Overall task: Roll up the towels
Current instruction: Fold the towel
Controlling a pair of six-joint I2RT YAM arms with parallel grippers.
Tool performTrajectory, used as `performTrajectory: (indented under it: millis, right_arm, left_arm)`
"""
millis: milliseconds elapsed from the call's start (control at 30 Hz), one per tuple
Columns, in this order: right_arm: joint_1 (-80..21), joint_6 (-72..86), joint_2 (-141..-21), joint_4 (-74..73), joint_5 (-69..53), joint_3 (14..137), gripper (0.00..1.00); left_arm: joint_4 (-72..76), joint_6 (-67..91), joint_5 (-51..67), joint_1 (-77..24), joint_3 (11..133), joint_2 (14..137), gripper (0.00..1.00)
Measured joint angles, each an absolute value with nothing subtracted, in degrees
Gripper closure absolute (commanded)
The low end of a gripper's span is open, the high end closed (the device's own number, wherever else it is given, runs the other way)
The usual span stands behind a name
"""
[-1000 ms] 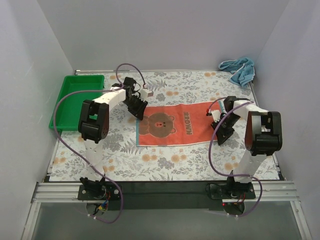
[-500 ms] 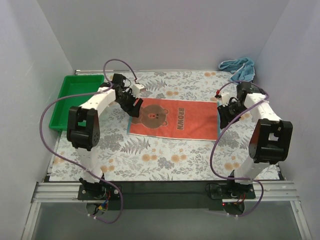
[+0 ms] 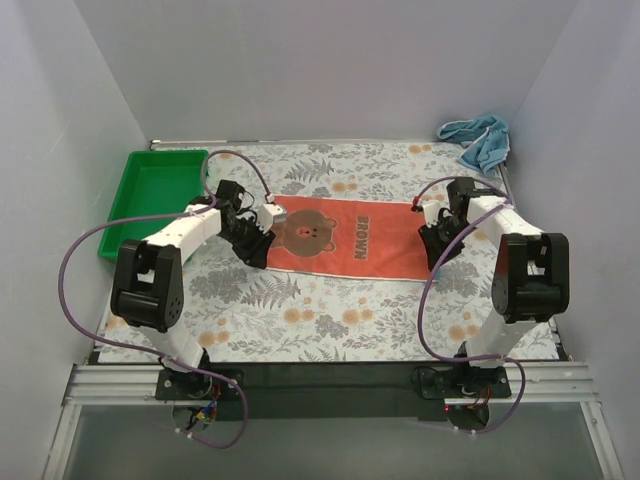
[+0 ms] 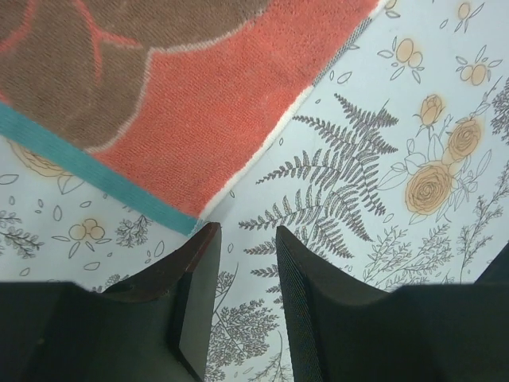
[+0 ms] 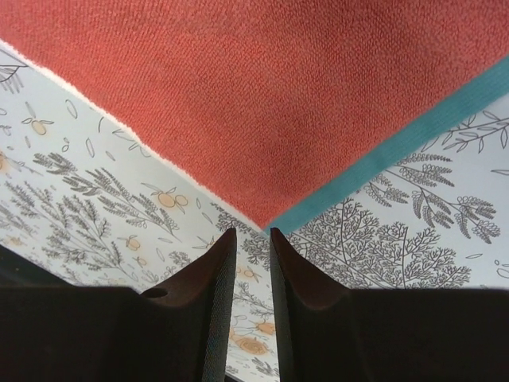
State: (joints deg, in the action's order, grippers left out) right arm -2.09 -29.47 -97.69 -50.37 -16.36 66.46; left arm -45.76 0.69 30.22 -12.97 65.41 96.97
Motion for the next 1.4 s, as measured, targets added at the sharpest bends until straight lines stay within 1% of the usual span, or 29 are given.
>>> performTrajectory:
  millis: [267, 467, 567, 733, 933, 1033, 1167, 1267, 1300, 1333, 1367, 1400]
  right_arm:
    - [-5.15, -27.68, -100.66, -44.69, -9.69, 62.28, 0.76]
    - [-5.54, -27.11, -98.94, -42.35, -7.46, 60.16, 0.77]
    - [-5.69, -27.14, -98.54, -41.80, -6.72, 59.68, 0.76]
    - [-5.87, -27.57, -97.08, -39.97, -4.51, 57.89, 0.76]
    - [-6.00, -30.04, -96.07, -38.68, -1.63, 56.71, 0.76]
    - [-6.02, -31.64, -95.33, -38.22, -1.69, 55.99, 0.75]
    - [-6.52, -34.98, -93.73, -37.58, -2.59, 54.48, 0.70]
    - [-8.84, -37.65, -91.70, -37.76, -2.66, 52.53, 0.66]
    - [-9.96, -38.26, -91.00, -38.52, -2.87, 51.90, 0.61]
    - [-10.98, -38.70, -90.35, -39.57, -3.40, 51.40, 0.58]
    - [-11.86, -39.09, -89.91, -40.84, -3.92, 51.09, 0.48]
    - [-12.62, -39.27, -89.76, -42.35, -4.64, 51.18, 0.41]
  left_arm:
    - [-44.86, 0.36, 29.82, -12.97, 64.95, 98.50, 0.67]
    - [-43.59, 1.32, 29.82, -12.97, 66.17, 100.92, 0.68]
    - [-42.30, 2.00, 29.21, -12.97, 66.17, 103.15, 0.71]
    - [-40.23, 3.49, 28.12, -12.86, 65.80, 105.41, 0.80]
    - [-38.13, 2.90, 26.17, -12.43, 61.21, 101.54, 0.81]
    - [-39.03, 1.41, 25.45, -12.34, 59.00, 99.39, 0.82]
    - [-40.91, -0.16, 25.71, -12.29, 58.39, 98.50, 0.79]
    - [-42.19, -0.75, 26.33, -12.10, 58.39, 98.39, 0.73]
    - [-42.72, -1.04, 26.48, -12.03, 58.41, 98.30, 0.71]
    - [-43.42, -1.37, 26.57, -11.99, 58.46, 98.13, 0.63]
    - [-44.01, -1.72, 26.59, -11.92, 58.50, 98.02, 0.59]
    - [-45.06, -2.00, 26.83, -11.84, 58.83, 97.93, 0.54]
